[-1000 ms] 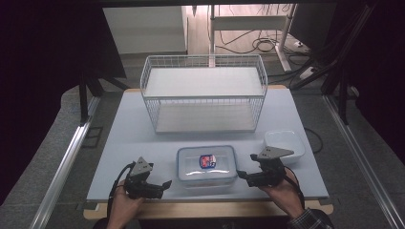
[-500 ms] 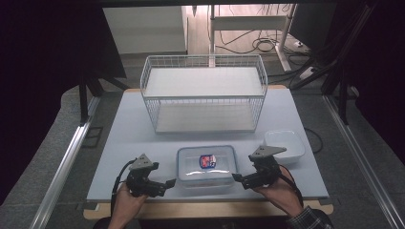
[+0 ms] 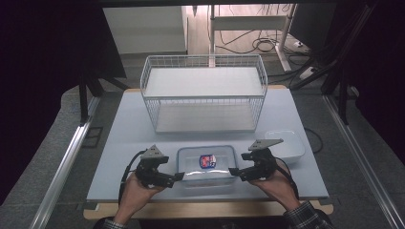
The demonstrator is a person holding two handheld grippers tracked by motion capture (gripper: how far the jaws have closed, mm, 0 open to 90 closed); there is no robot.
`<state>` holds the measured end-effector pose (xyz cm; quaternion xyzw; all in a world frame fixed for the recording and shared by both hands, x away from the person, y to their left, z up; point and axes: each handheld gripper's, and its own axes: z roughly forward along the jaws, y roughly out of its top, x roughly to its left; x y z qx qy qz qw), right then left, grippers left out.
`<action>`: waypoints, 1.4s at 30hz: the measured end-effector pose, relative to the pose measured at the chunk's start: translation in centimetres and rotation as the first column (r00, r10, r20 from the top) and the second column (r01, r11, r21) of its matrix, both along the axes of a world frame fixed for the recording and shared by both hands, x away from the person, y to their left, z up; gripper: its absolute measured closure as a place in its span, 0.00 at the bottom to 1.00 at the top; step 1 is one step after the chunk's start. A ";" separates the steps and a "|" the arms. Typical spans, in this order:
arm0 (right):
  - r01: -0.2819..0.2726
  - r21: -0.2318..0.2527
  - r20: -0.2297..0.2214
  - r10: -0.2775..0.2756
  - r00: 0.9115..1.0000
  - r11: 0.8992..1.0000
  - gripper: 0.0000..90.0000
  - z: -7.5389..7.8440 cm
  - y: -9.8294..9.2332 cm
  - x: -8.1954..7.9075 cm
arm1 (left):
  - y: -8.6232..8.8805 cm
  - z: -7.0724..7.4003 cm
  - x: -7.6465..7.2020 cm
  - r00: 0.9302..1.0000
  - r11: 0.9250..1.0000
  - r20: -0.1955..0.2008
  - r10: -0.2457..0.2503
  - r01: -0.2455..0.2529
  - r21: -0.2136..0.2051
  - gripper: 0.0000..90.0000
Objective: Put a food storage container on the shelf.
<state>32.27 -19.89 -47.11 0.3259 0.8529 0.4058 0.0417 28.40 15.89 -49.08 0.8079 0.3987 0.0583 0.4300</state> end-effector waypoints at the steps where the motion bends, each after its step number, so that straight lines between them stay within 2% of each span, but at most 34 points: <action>1: 0.000 0.000 -0.025 0.000 1.000 1.000 0.18 -0.3 0.2 0.5 | -0.2 -0.3 0.9 0.999 1.000 -0.038 -0.007 0.006 -0.008 0.10; 3: -0.002 -0.009 -0.049 0.002 0.999 1.000 0.17 -0.7 0.4 1.0 | -0.5 -0.8 1.7 0.997 1.000 -0.080 -0.023 0.022 -0.012 0.09; 4: -0.002 -0.009 -0.049 0.002 0.999 1.000 0.17 -0.7 0.4 1.0 | -0.5 -0.8 1.7 0.997 1.000 -0.080 -0.023 0.022 -0.012 0.07; 5: -0.011 0.000 -0.088 0.011 0.996 1.000 0.14 -1.1 0.6 1.5 | -0.5 -1.5 2.4 0.987 0.996 -0.148 -0.060 0.049 -0.073 0.06; 6: -0.011 0.000 -0.088 0.011 0.996 1.000 0.14 -1.1 0.6 1.5 | -0.5 -1.5 2.4 0.987 0.996 -0.148 -0.060 0.049 -0.073 0.06; 7: -0.020 0.019 -0.133 0.022 0.991 1.000 0.13 -1.4 0.9 1.9 | -0.6 -2.1 2.7 0.973 0.990 -0.209 -0.100 0.076 -0.121 0.06; 8: -0.020 0.019 -0.133 0.022 0.991 1.000 0.13 -1.4 0.9 1.9 | -0.6 -2.1 2.7 0.973 0.990 -0.209 -0.100 0.076 -0.121 0.05; 9: -0.028 0.031 -0.175 0.033 0.984 0.999 0.09 -1.7 1.2 2.2 | -0.9 -2.7 3.0 0.960 0.984 -0.250 -0.126 0.089 -0.156 0.04; 11: -0.019 0.037 -0.203 0.026 0.979 0.999 0.08 -1.9 1.4 2.5 | -0.9 -3.0 3.1 0.956 0.982 -0.263 -0.130 0.086 -0.171 0.00; 13: -0.018 0.041 -0.209 0.026 0.978 0.999 0.08 -2.0 1.4 2.6 | -0.9 -3.0 3.1 0.954 0.981 -0.271 -0.130 0.083 -0.177 0.00; 14: -0.017 0.061 -0.244 0.031 0.969 0.998 0.09 -2.2 1.3 2.8 | -0.7 -3.1 3.0 0.948 0.979 -0.291 -0.129 0.075 -0.190 0.02; 15: -0.017 0.061 -0.244 0.031 0.969 0.998 0.09 -2.2 1.3 2.8 | -0.7 -3.1 3.0 0.948 0.979 -0.291 -0.129 0.075 -0.190 0.03; 16: -0.011 0.085 -0.289 0.036 0.957 0.996 0.07 -2.7 1.3 3.0 | -0.5 -3.0 2.9 0.948 0.978 -0.292 -0.130 0.074 -0.196 0.05; 17: -0.008 0.086 -0.294 0.033 0.955 0.996 0.08 -2.7 1.4 3.0 | -0.3 -2.9 2.7 0.949 0.978 -0.288 -0.129 0.074 -0.197 0.07; 18: -0.008 0.083 -0.289 0.032 0.957 0.996 0.09 -2.6 1.3 2.9 | -0.3 -2.9 2.7 0.949 0.978 -0.288 -0.129 0.074 -0.197 0.10; 19: -0.008 0.083 -0.289 0.032 0.957 0.996 0.09 -2.6 1.3 2.9 | -0.1 -2.7 2.5 0.952 0.978 -0.275 -0.135 0.083 -0.193 0.10; 20: -0.007 0.075 -0.284 0.028 0.958 0.997 0.10 -2.4 1.3 2.8 | 0.0 -2.5 2.2 0.956 0.979 -0.258 -0.138 0.091 -0.184 0.15; 21: -0.009 0.073 -0.281 0.030 0.959 0.997 0.15 -2.1 1.1 2.5 | 0.4 -2.4 1.8 0.959 0.977 -0.251 -0.130 0.081 -0.196 0.21; 23: -0.018 0.069 -0.283 0.037 0.958 0.997 0.19 -1.9 0.9 2.2 | 1.1 -2.4 1.7 0.958 0.969 -0.263 -0.117 0.053 -0.239 0.30; 24: -0.020 0.070 -0.284 0.039 0.958 0.997 0.21 -1.8 0.7 2.0 | 1.1 -2.4 1.7 0.958 0.969 -0.263 -0.117 0.053 -0.239 0.35; 25: -0.020 0.070 -0.284 0.039 0.958 0.997 0.21 -1.8 0.7 2.0 | 1.4 -2.4 1.6 0.957 0.965 -0.265 -0.120 0.049 -0.259 0.35; 26: -0.007 0.089 -0.286 0.032 0.958 0.996 0.30 -1.6 0.2 1.6 | 1.8 -2.3 1.3 0.958 0.958 -0.261 -0.119 0.042 -0.285 0.43; 29: 0.011 0.153 -0.302 0.036 0.953 0.988 0.42 -1.5 -0.9 1.6 | 1.8 -2.2 0.6 0.966 0.956 -0.238 -0.102 0.029 -0.292 0.48; 31: 0.025 0.184 -0.323 0.036 0.946 0.983 0.47 -1.6 -1.4 1.6 | 1.9 -2.2 0.4 0.966 0.954 -0.241 -0.093 0.017 -0.300 0.51; 32: 0.032 0.192 -0.329 0.034 0.944 0.981 0.49 -1.6 -1.5 1.6 | 2.0 -2.3 0.2 0.966 0.948 -0.243 -0.084 0.002 -0.318 0.52; 35: 0.043 0.199 -0.331 0.025 0.943 0.979 0.51 -1.4 -1.7 1.3 | 2.1 -2.4 0.2 0.965 0.938 -0.250 -0.074 -0.018 -0.347 0.55; 37: 0.054 0.199 -0.329 0.015 0.944 0.979 0.53 -1.3 -1.8 1.0 | 2.1 -2.3 0.2 0.968 0.936 -0.244 -0.062 -0.029 -0.352 0.57; 38: 0.062 0.199 -0.330 0.007 0.944 0.978 0.54 -1.3 -1.8 1.0 | 2.1 -2.2 0.2 0.969 0.935 -0.242 -0.053 -0.037 -0.352 0.57; 40: 0.080 0.204 -0.318 -0.011 0.948 0.976 0.55 -1.2 -1.7 0.7 | 2.2 -2.0 0.2 0.973 0.938 -0.226 -0.044 -0.038 -0.344 0.58; 41: 0.085 0.201 -0.308 -0.019 0.951 0.976 0.55 -1.1 -1.6 0.6 | 2.2 -2.0 0.2 0.973 0.938 -0.226 -0.044 -0.038 -0.344 0.59; 42: 0.092 0.203 -0.298 -0.028 0.954 0.975 0.56 -1.0 -1.5 0.5 | 2.2 -1.9 0.1 0.977 0.939 -0.211 -0.034 -0.041 -0.341 0.59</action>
